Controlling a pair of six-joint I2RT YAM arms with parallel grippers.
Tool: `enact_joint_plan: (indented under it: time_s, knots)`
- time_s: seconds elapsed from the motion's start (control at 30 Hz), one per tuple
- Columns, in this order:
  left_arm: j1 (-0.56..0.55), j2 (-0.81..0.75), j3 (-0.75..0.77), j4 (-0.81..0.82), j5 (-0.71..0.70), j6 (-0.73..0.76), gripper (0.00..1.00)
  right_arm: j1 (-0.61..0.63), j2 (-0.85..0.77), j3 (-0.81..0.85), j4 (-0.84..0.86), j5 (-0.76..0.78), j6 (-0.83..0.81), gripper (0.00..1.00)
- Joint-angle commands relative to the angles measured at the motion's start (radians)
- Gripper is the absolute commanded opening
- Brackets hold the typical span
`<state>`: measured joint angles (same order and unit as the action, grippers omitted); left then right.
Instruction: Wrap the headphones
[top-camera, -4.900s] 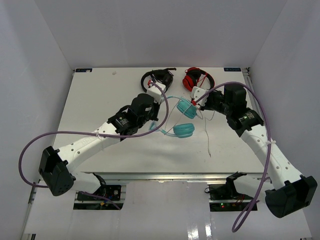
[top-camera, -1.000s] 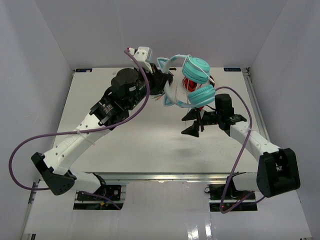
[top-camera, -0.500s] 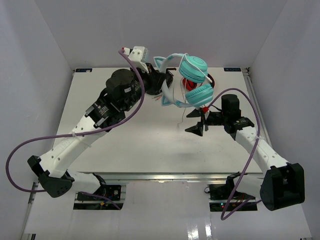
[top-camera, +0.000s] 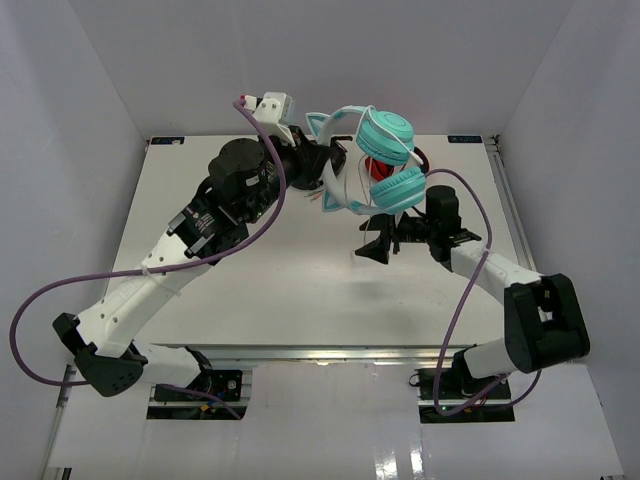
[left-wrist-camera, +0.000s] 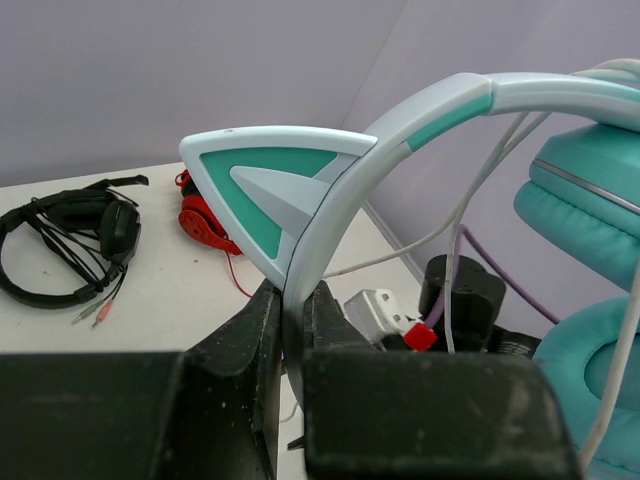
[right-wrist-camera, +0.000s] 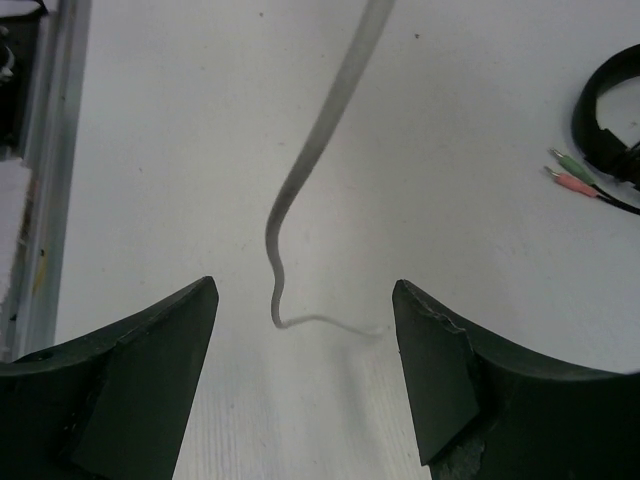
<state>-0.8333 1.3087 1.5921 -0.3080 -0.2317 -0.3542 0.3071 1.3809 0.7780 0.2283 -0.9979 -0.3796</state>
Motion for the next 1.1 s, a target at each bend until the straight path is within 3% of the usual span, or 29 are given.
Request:
enact_joint_plan:
  time_s: [0.0, 0.07, 0.1, 0.13, 0.2, 0.23, 0.4, 0.7, 0.87, 1.07]
  knots:
    - [0.001, -0.054, 0.017, 0.073, -0.011, -0.037, 0.0, 0.023, 0.101, -0.037, 0.333, -0.107, 0.217, 0.75]
    - [0.002, -0.055, 0.018, 0.077, -0.026, -0.038, 0.0, 0.027, 0.138, -0.053, 0.435, -0.12, 0.292, 0.65]
    - [0.001, -0.057, 0.019, 0.08, -0.033, -0.039, 0.0, 0.027, 0.149, -0.067, 0.472, -0.119, 0.318, 0.53]
    - [0.001, -0.058, 0.018, 0.082, -0.041, -0.041, 0.0, 0.027, 0.152, -0.075, 0.488, -0.118, 0.328, 0.46]
    - [0.001, -0.064, 0.006, 0.086, -0.081, -0.052, 0.0, 0.027, 0.139, -0.086, 0.467, -0.115, 0.316, 0.15]
    - [0.002, -0.069, 0.001, 0.089, -0.115, -0.058, 0.0, 0.027, 0.129, -0.095, 0.451, -0.103, 0.308, 0.09]
    - [0.002, -0.101, -0.072, 0.171, -0.344, -0.071, 0.0, 0.035, -0.038, -0.136, 0.196, -0.027, 0.13, 0.08]
    - [0.018, 0.043, -0.08, 0.3, -0.591, 0.06, 0.0, 0.177, -0.257, 0.065, -0.488, 0.264, -0.227, 0.08]
    - [0.052, 0.049, -0.141, 0.284, -0.589, 0.123, 0.0, 0.179, -0.287, 0.215, -0.678, 0.462, -0.313, 0.08]
    - [0.085, 0.086, -0.201, 0.184, -0.559, 0.12, 0.0, 0.177, -0.277, 0.382, -0.809, 0.532, -0.499, 0.08]
